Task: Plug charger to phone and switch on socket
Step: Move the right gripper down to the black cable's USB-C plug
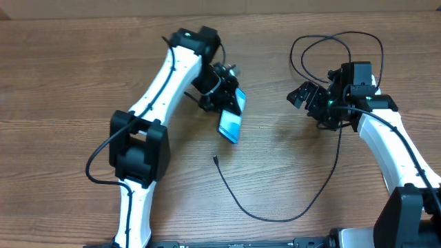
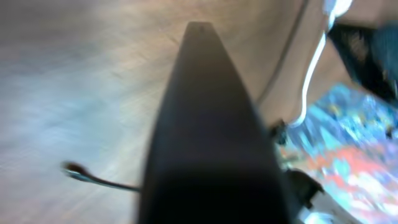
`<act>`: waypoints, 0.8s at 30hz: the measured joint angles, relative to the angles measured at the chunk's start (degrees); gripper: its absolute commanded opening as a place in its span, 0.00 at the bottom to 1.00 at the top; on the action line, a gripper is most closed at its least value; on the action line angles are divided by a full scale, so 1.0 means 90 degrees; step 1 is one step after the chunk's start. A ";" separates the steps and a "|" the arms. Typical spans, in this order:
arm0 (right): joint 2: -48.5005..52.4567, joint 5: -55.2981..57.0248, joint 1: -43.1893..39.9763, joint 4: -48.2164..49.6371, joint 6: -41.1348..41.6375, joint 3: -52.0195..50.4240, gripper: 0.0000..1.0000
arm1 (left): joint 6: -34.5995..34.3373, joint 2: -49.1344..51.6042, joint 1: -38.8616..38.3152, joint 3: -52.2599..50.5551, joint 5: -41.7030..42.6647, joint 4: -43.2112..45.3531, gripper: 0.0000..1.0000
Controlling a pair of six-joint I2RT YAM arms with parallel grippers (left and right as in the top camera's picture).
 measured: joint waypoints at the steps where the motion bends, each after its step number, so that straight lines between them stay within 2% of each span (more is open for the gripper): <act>1: 0.0000 -0.0177 0.0000 -0.0029 0.0000 0.0000 0.92 | -0.0002 0.0000 0.0146 0.0000 -0.0073 0.0080 0.04; 3: 0.0000 -0.0396 0.0019 -0.0046 -0.0029 0.0000 0.73 | -0.0015 0.0000 0.0430 0.0000 -0.0158 0.0194 0.04; 8: 0.0000 -0.0542 0.0500 -0.0461 -0.0483 0.0000 0.56 | -0.0029 0.0000 0.1205 0.0000 -0.0185 0.0180 0.04; 12: 0.0000 -0.0109 0.1644 -0.1200 -0.0884 0.0000 0.53 | -0.0027 0.0000 0.1763 0.0000 -0.0206 0.0012 0.04; 17: 0.0000 0.0559 0.3128 -0.1474 -0.1090 -0.0002 0.53 | 0.0002 0.0000 0.2050 0.0000 -0.0216 -0.0097 0.04; 24: 0.0056 0.1690 0.4750 -0.1379 -0.1030 -0.0002 0.36 | 0.0024 0.0000 0.2074 0.0000 -0.0211 -0.0158 0.04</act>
